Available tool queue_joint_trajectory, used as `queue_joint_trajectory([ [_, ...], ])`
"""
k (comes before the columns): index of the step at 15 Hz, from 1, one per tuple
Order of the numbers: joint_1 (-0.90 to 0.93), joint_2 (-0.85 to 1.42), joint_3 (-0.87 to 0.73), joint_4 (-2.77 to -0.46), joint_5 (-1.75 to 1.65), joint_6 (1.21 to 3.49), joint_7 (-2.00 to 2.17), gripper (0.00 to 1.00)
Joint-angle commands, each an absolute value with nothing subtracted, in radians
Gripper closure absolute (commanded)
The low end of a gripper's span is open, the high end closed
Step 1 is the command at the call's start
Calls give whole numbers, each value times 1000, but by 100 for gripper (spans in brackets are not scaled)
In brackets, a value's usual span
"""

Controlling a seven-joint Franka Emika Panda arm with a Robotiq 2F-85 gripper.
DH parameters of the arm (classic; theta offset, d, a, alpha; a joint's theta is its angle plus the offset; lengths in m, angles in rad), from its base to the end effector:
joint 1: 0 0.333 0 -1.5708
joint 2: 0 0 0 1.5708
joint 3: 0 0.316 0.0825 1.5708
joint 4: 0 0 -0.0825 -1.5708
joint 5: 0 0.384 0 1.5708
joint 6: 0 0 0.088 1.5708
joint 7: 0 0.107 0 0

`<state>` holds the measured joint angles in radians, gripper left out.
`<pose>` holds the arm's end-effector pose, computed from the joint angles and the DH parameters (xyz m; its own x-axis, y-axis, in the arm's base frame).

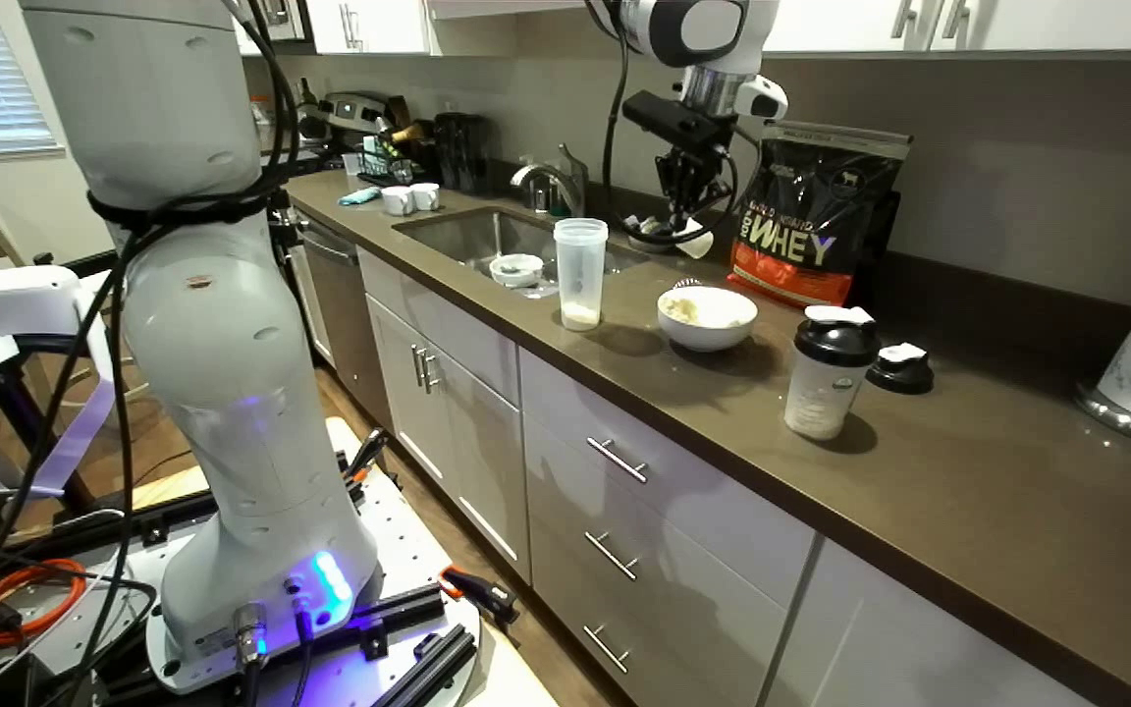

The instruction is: Take a scoop of whey from the bowl and put it in the shaker bottle

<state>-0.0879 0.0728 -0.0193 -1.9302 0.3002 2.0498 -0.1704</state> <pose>0.5808 -0.0461 0.4557 0.9942 -0.0790 0.0732 -0.0576 -0.9643 -0.2585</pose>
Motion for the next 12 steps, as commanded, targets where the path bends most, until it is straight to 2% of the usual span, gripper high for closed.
queue_joint_trajectory([
  [1,-85,8,-30,-1956,358,2000,-202,99],
  [12,-26,-53,-15,-1947,348,1984,-197,99],
])
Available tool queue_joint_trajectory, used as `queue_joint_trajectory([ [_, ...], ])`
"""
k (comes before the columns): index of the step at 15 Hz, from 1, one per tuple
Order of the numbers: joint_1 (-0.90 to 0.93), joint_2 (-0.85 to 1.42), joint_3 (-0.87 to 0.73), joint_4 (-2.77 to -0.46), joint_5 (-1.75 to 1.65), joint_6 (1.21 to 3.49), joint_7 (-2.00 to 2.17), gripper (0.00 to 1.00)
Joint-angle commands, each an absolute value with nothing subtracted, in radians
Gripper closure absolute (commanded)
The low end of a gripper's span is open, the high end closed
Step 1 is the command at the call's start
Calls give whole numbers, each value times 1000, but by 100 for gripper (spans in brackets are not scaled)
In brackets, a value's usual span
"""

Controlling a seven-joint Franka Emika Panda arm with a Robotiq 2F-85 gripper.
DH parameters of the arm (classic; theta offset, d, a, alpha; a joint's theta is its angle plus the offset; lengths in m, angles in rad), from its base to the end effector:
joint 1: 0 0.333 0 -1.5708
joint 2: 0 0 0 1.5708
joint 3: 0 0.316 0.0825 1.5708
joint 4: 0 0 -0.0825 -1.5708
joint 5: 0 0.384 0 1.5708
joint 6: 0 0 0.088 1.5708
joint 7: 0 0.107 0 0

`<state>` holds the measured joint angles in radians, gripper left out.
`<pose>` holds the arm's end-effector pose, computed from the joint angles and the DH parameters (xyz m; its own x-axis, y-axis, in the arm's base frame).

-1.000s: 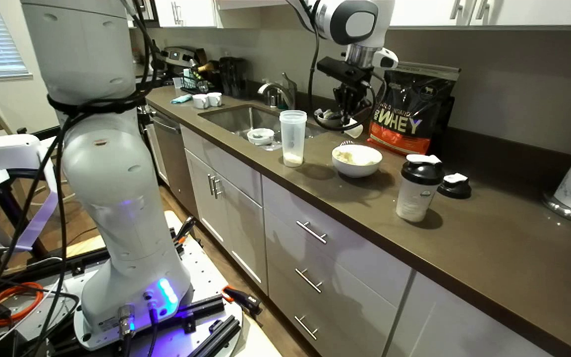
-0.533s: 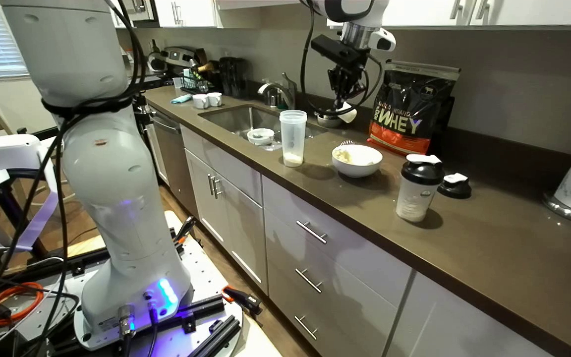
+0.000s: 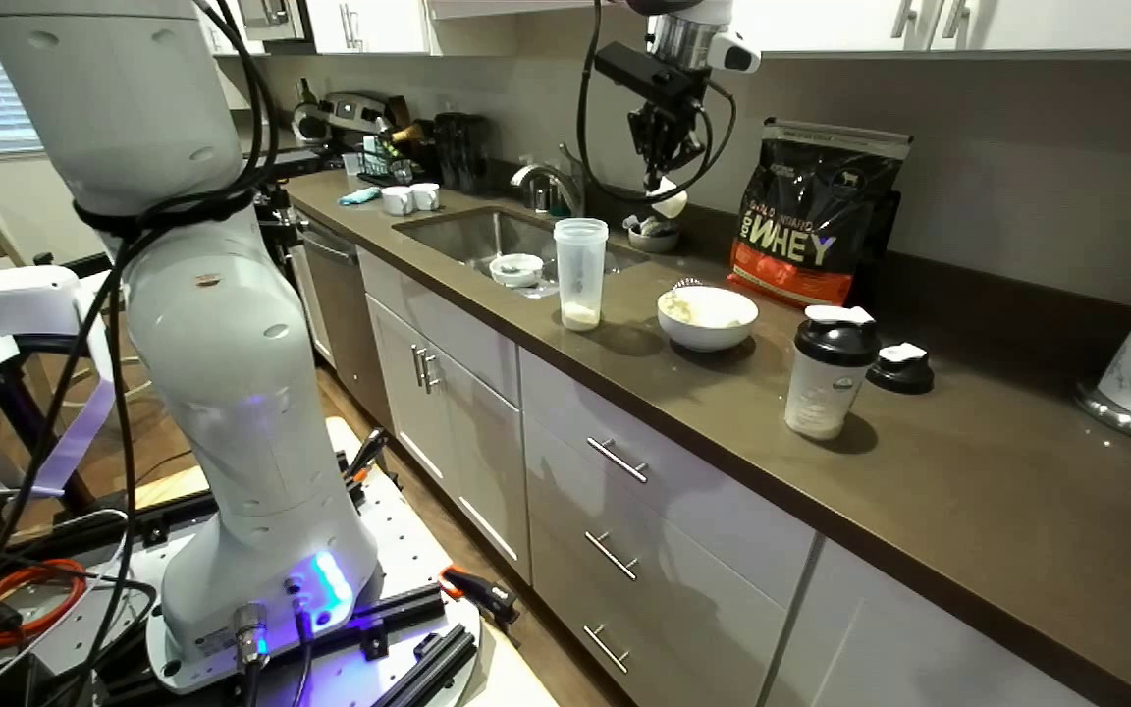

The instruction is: Take a scoop of whey from the bowl and put it in the shaker bottle

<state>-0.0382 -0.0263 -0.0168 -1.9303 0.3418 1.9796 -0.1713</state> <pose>0.5614 -0.0098 0.5068 0.9939 -0.0254 0.1070 0.0083 -0.9528 -0.3034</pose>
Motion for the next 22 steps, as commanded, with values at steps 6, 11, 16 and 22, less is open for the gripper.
queue_joint_trajectory([
  [6,8,-77,1,-1980,329,2021,-224,99],
  [11,25,-107,9,-2035,314,2090,-274,99],
  [16,33,-144,11,-2090,315,2113,-321,99],
  [22,53,-200,10,-2149,321,2133,-341,99],
])
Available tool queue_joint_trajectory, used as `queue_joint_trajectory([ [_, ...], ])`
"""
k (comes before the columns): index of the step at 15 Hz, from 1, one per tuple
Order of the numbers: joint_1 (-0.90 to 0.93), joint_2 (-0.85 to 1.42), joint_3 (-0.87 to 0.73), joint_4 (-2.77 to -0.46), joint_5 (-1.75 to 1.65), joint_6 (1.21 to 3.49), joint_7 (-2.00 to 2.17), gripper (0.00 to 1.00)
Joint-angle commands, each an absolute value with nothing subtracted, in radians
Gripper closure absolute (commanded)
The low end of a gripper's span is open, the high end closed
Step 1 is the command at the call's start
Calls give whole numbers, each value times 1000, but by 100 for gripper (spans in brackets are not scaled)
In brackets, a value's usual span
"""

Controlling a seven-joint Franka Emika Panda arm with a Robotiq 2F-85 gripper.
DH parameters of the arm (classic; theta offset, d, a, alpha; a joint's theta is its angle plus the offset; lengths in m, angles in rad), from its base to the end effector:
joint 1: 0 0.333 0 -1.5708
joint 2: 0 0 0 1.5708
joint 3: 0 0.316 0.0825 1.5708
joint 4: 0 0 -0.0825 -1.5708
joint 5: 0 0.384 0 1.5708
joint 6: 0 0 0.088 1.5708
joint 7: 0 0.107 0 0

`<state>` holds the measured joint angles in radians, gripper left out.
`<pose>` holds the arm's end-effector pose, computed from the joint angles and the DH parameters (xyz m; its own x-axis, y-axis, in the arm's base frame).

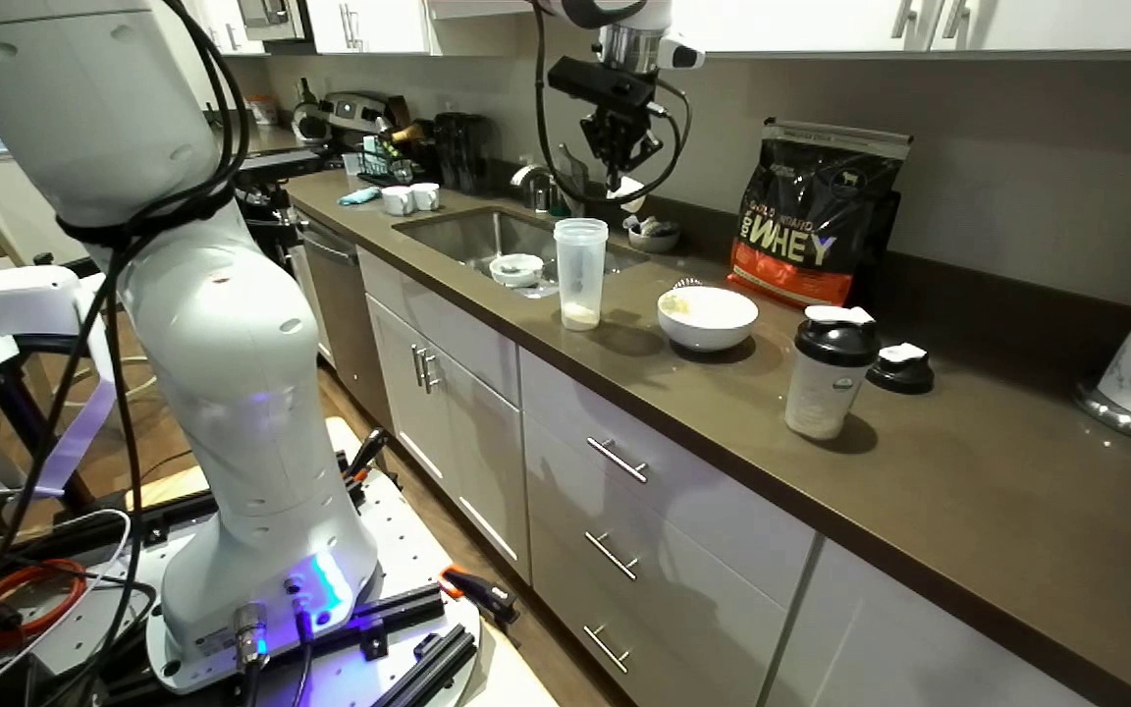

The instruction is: Take a scoop of whey from the bowl and put it in the shaker bottle

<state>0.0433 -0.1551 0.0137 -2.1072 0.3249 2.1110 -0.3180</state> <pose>0.5228 0.0450 0.5021 0.9560 0.1954 0.2189 0.2465 -0.9395 -0.2378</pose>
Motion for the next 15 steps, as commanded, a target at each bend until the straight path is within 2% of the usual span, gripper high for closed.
queue_joint_trajectory([
  [1,53,-164,7,-2114,323,2111,-316,96],
  [15,80,-186,35,-2160,242,2190,-318,99],
])
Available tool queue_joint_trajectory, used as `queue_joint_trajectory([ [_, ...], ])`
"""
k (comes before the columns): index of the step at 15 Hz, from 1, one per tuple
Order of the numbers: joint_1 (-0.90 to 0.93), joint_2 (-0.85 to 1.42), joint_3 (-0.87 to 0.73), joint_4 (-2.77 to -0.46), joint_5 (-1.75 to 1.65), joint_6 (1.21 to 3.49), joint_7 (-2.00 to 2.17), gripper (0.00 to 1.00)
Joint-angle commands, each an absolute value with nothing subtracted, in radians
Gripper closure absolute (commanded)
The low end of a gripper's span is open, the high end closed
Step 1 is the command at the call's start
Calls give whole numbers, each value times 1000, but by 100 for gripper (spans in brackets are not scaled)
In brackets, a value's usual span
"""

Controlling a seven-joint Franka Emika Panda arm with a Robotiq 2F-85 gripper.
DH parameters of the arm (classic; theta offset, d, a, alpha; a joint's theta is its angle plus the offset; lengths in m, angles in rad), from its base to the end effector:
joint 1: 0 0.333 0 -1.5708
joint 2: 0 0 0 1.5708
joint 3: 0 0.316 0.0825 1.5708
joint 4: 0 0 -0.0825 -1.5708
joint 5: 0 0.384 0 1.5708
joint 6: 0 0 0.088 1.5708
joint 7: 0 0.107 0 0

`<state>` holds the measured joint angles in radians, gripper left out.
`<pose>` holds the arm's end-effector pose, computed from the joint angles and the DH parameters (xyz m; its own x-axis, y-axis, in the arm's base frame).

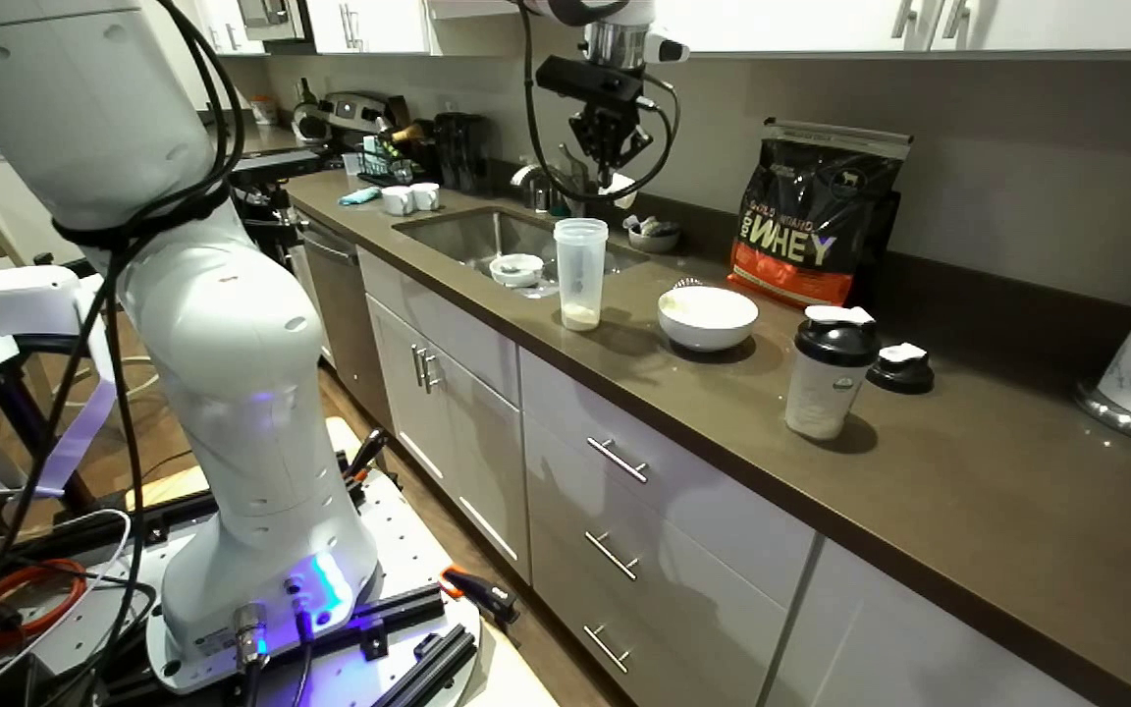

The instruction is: Take a scoop of whey from the bowl and put it in the shaker bottle

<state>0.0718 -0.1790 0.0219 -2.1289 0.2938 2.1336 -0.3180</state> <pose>0.5155 0.0616 0.5057 0.9409 0.2422 0.2368 0.2914 -0.9352 -0.2013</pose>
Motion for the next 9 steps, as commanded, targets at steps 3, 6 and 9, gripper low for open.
queue_joint_trajectory([
  [3,81,-185,49,-2191,168,2248,-306,99],
  [6,91,-190,53,-2220,142,2275,-304,99],
  [9,96,-193,57,-2236,142,2278,-308,99],
])
